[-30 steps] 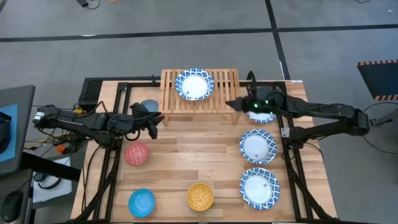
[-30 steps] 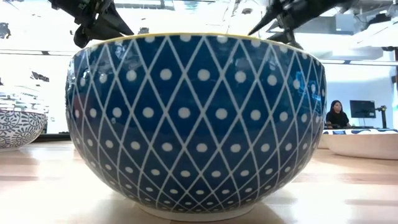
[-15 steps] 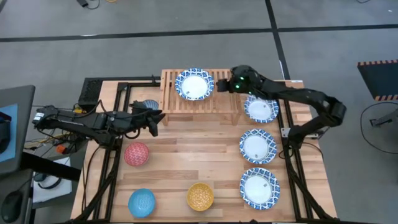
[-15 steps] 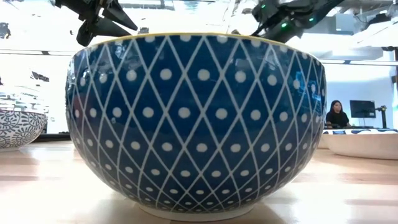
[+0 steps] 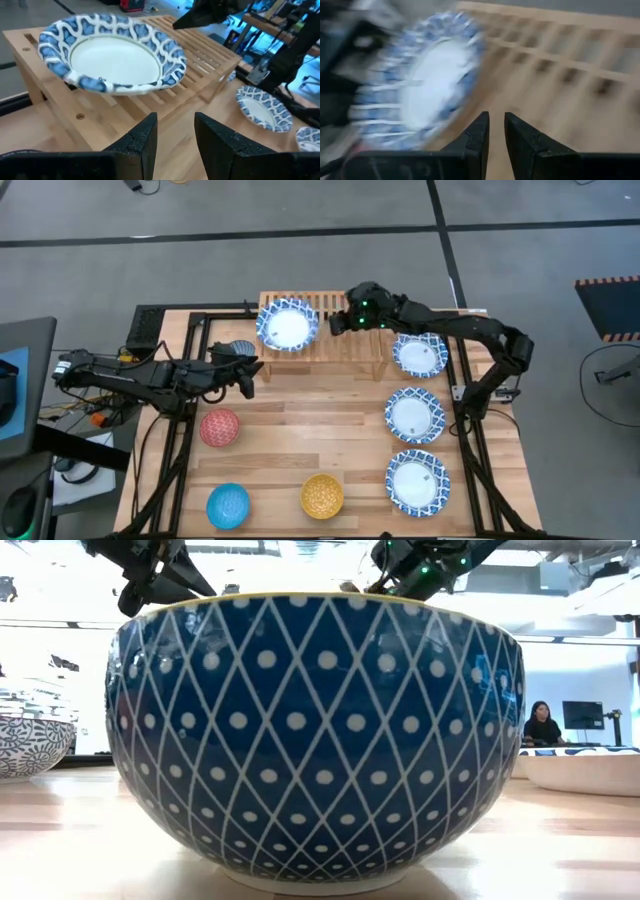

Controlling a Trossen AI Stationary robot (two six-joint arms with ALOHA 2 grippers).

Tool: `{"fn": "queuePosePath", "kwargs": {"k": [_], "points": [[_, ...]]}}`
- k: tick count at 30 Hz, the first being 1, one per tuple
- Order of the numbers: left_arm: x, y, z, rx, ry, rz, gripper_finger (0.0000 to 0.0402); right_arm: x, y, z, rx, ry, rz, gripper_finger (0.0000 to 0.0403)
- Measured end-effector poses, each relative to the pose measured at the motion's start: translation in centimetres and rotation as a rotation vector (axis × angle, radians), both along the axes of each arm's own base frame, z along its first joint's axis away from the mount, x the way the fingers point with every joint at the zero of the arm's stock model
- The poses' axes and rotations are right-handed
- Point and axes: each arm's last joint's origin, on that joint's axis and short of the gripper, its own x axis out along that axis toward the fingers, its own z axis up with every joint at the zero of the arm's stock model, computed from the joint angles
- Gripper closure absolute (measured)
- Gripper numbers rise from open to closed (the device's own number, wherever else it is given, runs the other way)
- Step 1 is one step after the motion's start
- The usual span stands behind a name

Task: Place and stack bowls onto a shelf
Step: Put the white bowl on the shelf

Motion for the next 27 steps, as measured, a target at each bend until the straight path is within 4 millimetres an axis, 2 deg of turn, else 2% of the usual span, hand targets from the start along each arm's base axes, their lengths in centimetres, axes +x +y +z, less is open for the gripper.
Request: {"fn": "queuePosePath", "kwargs": {"k": [2,7,10,15,19,23,27], "points": [[-0.1,0.0,-0.2,0.006,0.021,-0.001,0.0288,-1.0,0.2,0.3,-0.013,0.076,-0.045,0.0317],[-0.4,0.1,-0.7,-0.002,0.07,0.03,0.0288,-3.7,1.8,2.9,-0.041,0.123,-0.043,0.0317],[-0.5,0.5,-1.1,-0.009,0.108,0.071,0.0288,-6.3,3.8,4.3,-0.034,0.209,0.002,0.0317],[0.0,1.9,-1.7,0.02,0.191,0.116,0.0288,-11.8,7.1,4.4,0.093,0.511,0.039,0.0308],[1.2,3.7,-2.4,0.023,0.247,0.12,0.0288,-14.8,10.2,5.3,0.15,0.456,0.038,0.0278],[2.3,5.5,-3.3,-0.011,0.281,0.101,0.0288,-16.7,12.7,4.6,0.232,0.393,0.015,0.0237],[3.2,6.8,-3.7,-0.038,0.26,0.088,0.0288,-18.1,14.7,2.5,0.308,0.393,-0.009,0.0205]]}}
